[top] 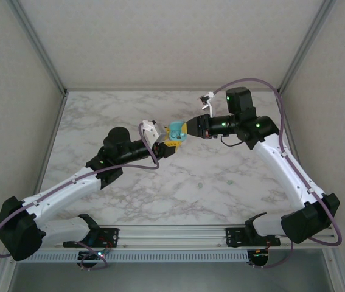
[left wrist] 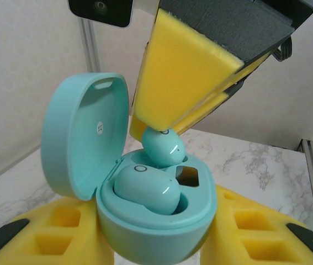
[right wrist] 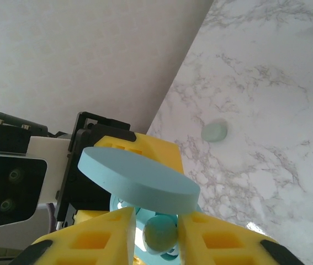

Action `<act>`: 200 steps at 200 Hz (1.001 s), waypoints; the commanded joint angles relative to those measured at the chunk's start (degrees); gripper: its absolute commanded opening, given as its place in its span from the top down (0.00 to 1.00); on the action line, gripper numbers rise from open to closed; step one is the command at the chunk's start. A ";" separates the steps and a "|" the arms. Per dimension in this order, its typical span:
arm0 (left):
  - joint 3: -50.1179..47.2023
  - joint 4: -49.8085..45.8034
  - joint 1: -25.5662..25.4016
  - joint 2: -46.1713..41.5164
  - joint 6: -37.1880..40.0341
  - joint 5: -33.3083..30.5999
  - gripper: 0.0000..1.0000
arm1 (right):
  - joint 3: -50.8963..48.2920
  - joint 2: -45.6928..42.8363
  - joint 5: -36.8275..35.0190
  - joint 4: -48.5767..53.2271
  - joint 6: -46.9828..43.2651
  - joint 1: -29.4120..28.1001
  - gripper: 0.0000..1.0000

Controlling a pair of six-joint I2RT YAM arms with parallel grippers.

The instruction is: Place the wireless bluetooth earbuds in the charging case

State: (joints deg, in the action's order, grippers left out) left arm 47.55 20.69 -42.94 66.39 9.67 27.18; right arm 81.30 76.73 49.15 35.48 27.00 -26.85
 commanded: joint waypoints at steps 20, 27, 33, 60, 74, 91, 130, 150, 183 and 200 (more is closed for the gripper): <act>1.58 2.16 -0.57 -0.55 -0.36 0.87 0.81 | 1.85 0.70 -1.94 2.28 -0.95 -0.38 0.68; 1.58 2.08 -0.57 -0.54 -0.32 0.89 0.81 | 2.01 0.70 -2.10 2.46 -0.91 -0.34 0.67; 1.63 2.00 -0.57 -0.48 -0.31 0.91 0.81 | 2.13 0.57 -2.37 2.61 -0.91 -0.33 0.65; 1.63 1.82 -0.57 -0.54 -0.02 0.78 0.81 | 2.83 -0.33 -3.38 3.03 -1.07 -0.35 0.62; 1.43 1.73 -0.57 -0.64 -0.08 0.62 0.81 | 3.21 -1.06 -4.83 3.31 -1.03 -0.33 0.61; 1.38 1.57 -0.57 -0.67 0.16 0.56 0.81 | 3.22 -1.89 -5.80 2.86 -0.87 -0.33 0.58; 1.50 1.11 -0.57 -0.82 0.46 0.55 0.81 | 2.99 -3.96 -12.24 2.04 0.18 -0.31 0.57; 1.58 0.70 -0.57 -0.62 0.56 0.91 0.81 | 3.26 -4.50 -16.13 0.19 2.73 -0.20 0.56; 1.71 0.09 -0.63 -0.78 0.74 0.97 0.81 | 6.34 -1.79 -15.93 -1.56 5.85 -0.18 0.54; 1.69 -0.12 -0.66 -0.82 0.83 1.03 0.81 | 7.18 -0.14 -15.71 -2.57 7.26 -0.20 0.53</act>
State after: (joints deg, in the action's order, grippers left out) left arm 47.57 20.67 -43.03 66.39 9.89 27.20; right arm 85.69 74.48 34.63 35.70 31.18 -26.87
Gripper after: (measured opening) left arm 0.362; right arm 0.462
